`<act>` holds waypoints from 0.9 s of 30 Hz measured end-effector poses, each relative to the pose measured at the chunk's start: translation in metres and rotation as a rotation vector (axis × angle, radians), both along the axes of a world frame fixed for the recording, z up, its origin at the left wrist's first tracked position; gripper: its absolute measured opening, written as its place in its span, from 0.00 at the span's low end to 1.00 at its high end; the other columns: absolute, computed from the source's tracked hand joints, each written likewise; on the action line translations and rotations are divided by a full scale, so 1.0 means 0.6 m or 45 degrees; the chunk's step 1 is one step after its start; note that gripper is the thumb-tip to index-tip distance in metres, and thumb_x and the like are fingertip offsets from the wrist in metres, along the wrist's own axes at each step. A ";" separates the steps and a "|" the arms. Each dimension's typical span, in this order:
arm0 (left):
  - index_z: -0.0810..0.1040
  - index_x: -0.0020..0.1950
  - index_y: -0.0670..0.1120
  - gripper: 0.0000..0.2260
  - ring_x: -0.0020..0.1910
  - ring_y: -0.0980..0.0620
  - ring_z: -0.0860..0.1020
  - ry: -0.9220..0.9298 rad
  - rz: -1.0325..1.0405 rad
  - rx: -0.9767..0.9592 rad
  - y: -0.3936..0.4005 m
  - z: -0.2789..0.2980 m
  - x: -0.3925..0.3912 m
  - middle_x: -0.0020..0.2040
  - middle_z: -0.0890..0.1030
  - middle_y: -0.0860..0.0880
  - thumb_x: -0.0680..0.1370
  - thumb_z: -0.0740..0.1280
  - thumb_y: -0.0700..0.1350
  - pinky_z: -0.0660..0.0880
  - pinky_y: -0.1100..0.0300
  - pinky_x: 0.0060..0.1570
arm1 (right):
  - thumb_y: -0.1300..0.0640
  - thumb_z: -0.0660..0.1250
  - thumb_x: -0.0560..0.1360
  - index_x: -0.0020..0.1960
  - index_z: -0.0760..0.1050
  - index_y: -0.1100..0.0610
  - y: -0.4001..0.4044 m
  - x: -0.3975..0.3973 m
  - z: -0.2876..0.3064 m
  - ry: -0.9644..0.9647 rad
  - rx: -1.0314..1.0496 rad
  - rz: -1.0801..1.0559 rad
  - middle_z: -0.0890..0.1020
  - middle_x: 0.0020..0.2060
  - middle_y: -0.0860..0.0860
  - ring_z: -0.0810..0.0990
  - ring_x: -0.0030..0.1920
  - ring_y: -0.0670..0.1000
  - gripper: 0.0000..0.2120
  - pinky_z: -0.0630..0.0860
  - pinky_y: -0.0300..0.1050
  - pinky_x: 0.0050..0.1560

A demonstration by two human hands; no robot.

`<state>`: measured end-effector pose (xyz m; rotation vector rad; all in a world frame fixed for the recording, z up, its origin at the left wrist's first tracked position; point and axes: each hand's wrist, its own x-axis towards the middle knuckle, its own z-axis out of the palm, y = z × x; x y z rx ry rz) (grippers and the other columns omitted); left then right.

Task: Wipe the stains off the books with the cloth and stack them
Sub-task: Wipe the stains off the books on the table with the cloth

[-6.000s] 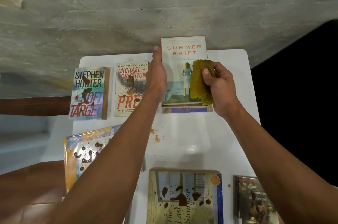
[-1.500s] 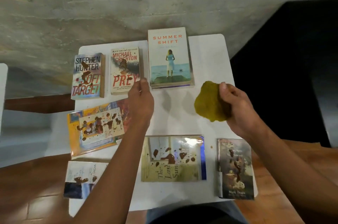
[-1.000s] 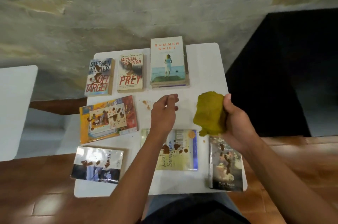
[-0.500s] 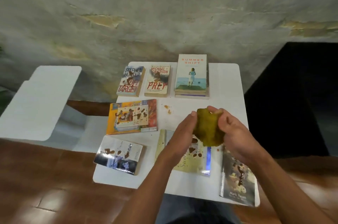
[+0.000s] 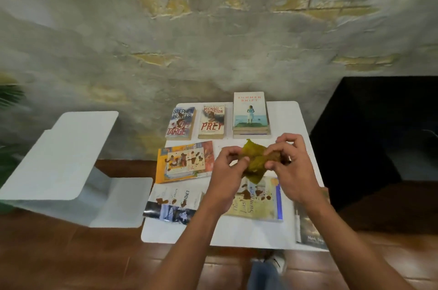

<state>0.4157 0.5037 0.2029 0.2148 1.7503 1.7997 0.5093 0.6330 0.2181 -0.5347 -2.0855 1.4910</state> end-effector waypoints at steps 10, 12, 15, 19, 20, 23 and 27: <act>0.62 0.66 0.65 0.31 0.57 0.54 0.75 0.288 -0.136 -0.096 -0.124 0.031 0.065 0.62 0.70 0.53 0.72 0.78 0.52 0.76 0.66 0.46 | 0.55 0.69 0.74 0.49 0.72 0.57 -0.102 0.057 0.021 0.470 -0.723 0.077 0.77 0.65 0.55 0.74 0.68 0.57 0.08 0.77 0.61 0.62; 0.64 0.66 0.68 0.28 0.63 0.57 0.72 0.350 -0.110 -0.087 -0.135 0.036 0.071 0.67 0.68 0.56 0.71 0.74 0.63 0.75 0.65 0.51 | 0.56 0.71 0.70 0.51 0.70 0.58 -0.111 0.071 0.034 0.504 -0.958 0.116 0.77 0.65 0.58 0.75 0.68 0.59 0.13 0.77 0.62 0.61; 0.68 0.67 0.65 0.19 0.66 0.61 0.70 0.333 -0.145 -0.035 -0.140 0.058 0.071 0.70 0.66 0.58 0.77 0.62 0.65 0.71 0.74 0.48 | 0.62 0.66 0.74 0.57 0.72 0.57 -0.125 0.089 0.047 0.462 -1.074 0.093 0.79 0.63 0.60 0.77 0.66 0.61 0.12 0.78 0.64 0.60; 0.69 0.71 0.61 0.22 0.64 0.58 0.73 0.383 -0.269 -0.025 -0.134 0.062 0.064 0.67 0.73 0.56 0.78 0.63 0.62 0.77 0.69 0.52 | 0.69 0.59 0.80 0.66 0.70 0.58 -0.152 0.098 0.067 0.337 -0.997 0.026 0.80 0.60 0.59 0.81 0.60 0.60 0.16 0.82 0.57 0.50; 0.70 0.70 0.59 0.20 0.63 0.57 0.75 0.406 -0.265 -0.052 -0.132 0.063 0.064 0.64 0.74 0.56 0.79 0.64 0.61 0.79 0.66 0.53 | 0.67 0.60 0.80 0.67 0.71 0.56 -0.158 0.098 0.071 0.316 -0.982 0.004 0.80 0.60 0.59 0.81 0.59 0.60 0.17 0.83 0.57 0.49; 0.73 0.68 0.51 0.21 0.58 0.54 0.80 0.244 -0.232 -0.005 -0.125 0.070 0.072 0.59 0.80 0.55 0.79 0.63 0.59 0.81 0.59 0.52 | 0.60 0.60 0.80 0.69 0.73 0.53 -0.164 0.102 0.080 0.310 -1.060 0.055 0.80 0.62 0.56 0.81 0.62 0.58 0.18 0.82 0.58 0.54; 0.75 0.68 0.47 0.21 0.59 0.43 0.82 -0.268 -0.239 0.203 -0.114 0.073 0.067 0.60 0.83 0.41 0.80 0.63 0.58 0.78 0.40 0.60 | 0.63 0.60 0.81 0.67 0.76 0.50 -0.152 0.096 0.098 0.245 -0.860 0.202 0.81 0.62 0.49 0.80 0.62 0.55 0.18 0.80 0.53 0.59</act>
